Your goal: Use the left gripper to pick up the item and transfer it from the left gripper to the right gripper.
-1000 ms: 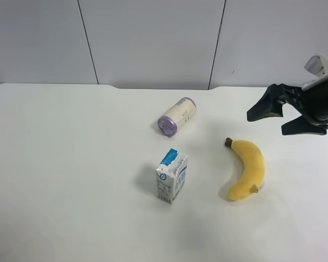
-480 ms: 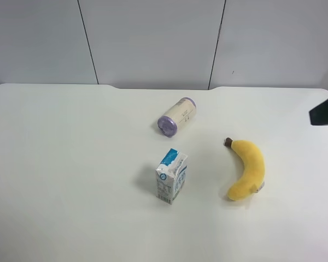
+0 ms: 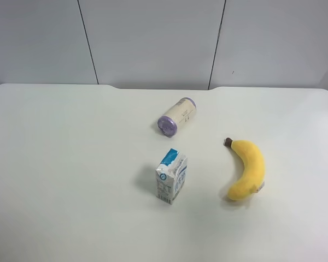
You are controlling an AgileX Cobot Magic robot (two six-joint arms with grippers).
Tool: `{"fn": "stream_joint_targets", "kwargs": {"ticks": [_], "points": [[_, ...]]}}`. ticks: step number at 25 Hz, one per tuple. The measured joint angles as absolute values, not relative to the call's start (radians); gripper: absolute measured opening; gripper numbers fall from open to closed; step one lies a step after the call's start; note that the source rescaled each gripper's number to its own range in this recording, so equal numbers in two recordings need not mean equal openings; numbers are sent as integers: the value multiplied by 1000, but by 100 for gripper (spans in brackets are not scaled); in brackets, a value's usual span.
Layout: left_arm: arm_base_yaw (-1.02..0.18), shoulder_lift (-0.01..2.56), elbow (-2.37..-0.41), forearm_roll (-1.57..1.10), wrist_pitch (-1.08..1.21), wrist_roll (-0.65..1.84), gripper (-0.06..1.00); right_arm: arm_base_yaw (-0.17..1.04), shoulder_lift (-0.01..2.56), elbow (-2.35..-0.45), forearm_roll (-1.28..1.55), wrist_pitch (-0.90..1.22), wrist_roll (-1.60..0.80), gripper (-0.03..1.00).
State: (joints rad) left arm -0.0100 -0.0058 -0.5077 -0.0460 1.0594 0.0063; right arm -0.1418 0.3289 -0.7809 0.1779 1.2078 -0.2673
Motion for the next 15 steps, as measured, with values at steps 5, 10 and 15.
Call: {"fn": "stream_joint_targets", "kwargs": {"ticks": [5,10,15], "points": [[-10,-6,-508,-46,1059,6,100,-142,188,-742,94,1216,-192,100],[-10,-6,-508,-46,1059,6,100,-142,55,-597,71,1153,-109,100],[-10,-6,-508,-46,1059,6,100,-142,-2,-513,71,1086,-97,100]]}}
